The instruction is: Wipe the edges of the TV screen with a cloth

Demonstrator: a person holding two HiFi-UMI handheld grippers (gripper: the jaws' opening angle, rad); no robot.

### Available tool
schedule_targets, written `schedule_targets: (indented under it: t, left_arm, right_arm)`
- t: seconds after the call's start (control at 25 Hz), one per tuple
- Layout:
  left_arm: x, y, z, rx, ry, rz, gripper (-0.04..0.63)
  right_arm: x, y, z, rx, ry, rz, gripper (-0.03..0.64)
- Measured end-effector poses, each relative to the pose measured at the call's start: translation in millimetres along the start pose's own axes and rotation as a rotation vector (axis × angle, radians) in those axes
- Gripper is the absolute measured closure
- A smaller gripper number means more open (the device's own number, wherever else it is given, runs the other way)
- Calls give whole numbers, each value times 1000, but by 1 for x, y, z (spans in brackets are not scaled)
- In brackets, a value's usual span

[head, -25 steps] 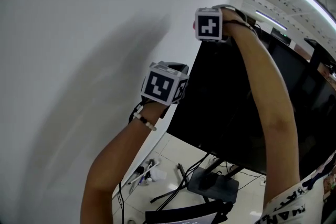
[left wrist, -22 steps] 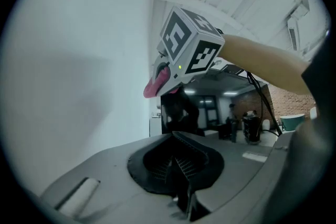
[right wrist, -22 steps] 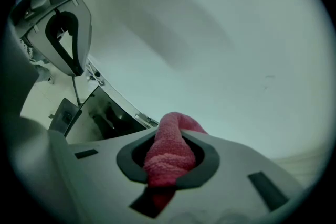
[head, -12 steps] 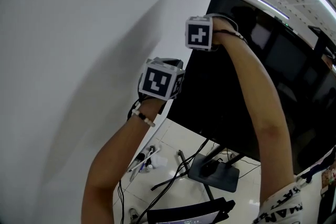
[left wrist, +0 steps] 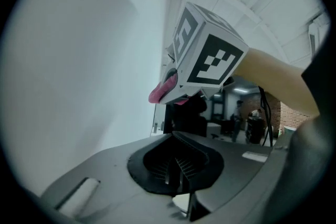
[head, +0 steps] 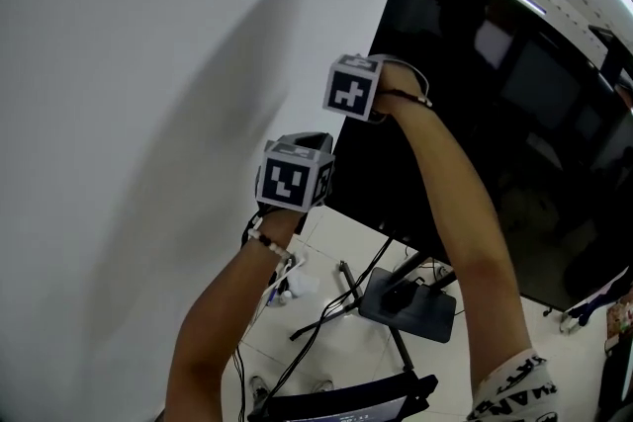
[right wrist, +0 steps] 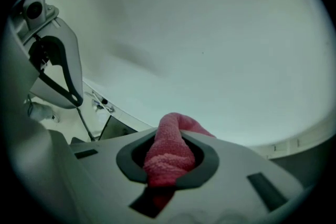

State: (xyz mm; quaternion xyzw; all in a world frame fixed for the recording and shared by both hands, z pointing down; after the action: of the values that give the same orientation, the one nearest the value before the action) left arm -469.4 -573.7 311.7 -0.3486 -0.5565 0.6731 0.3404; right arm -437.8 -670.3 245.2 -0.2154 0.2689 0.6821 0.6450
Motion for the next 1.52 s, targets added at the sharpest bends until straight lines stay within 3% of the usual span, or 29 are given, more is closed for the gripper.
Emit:
schedule_targets:
  t: [0.12, 0.6, 0.76, 0.92, 1.36, 1.52]
  left_arm:
    - [1, -24, 5, 18, 6, 21, 595]
    - [23, -115, 12, 71, 6, 110, 595]
    - [28, -122, 12, 50, 3, 131, 595]
    - [33, -130, 13, 31, 14, 162, 595]
    - [46, -174, 19, 67, 47, 257, 595]
    - [53, -191, 17, 80, 31, 249, 595]
  right_arm:
    - [-20, -1, 23, -139, -6, -59, 555]
    - [-78, -5, 94, -649, -176, -314, 555]
    - [-84, -13, 101, -862, -197, -382, 555]
    - [-98, -16, 122, -1049, -151, -459, 555]
    - [-133, -5, 183, -1310, -51, -503, 555]
    - [-152, -2, 207, -1384, -63, -518, 555]
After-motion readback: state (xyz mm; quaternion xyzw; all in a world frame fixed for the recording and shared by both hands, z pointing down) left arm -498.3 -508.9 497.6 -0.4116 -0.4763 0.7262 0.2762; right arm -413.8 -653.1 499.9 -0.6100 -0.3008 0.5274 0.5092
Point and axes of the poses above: the fingertips, and each gripper's own axes: x backward along the fingers, z to its left, y out of its top, the point moved 3 cm from there along x, backward along the fingers, and after that the axes turned 4 degrees about y, right-handed, at the moved point
